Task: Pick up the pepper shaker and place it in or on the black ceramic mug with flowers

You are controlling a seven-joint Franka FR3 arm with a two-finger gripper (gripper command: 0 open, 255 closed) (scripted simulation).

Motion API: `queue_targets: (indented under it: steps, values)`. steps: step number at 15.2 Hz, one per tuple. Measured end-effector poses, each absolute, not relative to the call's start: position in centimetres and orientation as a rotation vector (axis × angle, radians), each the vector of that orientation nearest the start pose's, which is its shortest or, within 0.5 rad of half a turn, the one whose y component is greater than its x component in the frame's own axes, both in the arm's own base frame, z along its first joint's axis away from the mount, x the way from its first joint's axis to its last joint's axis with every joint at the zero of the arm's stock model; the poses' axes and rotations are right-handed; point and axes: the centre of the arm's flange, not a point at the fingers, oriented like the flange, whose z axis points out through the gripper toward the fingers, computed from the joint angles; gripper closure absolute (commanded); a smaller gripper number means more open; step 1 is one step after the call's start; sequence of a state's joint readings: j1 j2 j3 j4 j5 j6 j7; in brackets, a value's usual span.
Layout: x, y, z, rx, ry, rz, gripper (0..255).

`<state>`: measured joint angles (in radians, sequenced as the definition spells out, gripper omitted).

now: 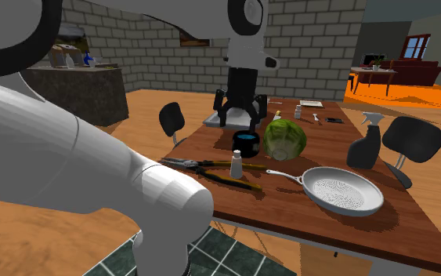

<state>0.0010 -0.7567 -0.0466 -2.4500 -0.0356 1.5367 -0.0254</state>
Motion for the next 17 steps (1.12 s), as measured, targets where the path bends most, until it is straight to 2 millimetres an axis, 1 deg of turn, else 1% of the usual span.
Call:
queue_targets:
  steps: [1,2,6,8,11,13,17]
  values:
    - [30.4,-2.0,53.5,-3.131,0.005,0.246,0]
    - [30.8,-1.8,53.0,-3.132,0.01,0.245,0]
    - [33.4,0.0,50.2,-3.142,0.041,0.225,0]
    - [35.2,1.2,48.4,-3.147,0.058,0.213,0]
    - [37.6,2.7,46.2,-3.154,0.086,0.193,0]
    - [39.0,3.5,44.2,-3.159,0.105,0.182,0]
    - [42.8,5.5,40.7,-3.168,0.142,0.156,0]
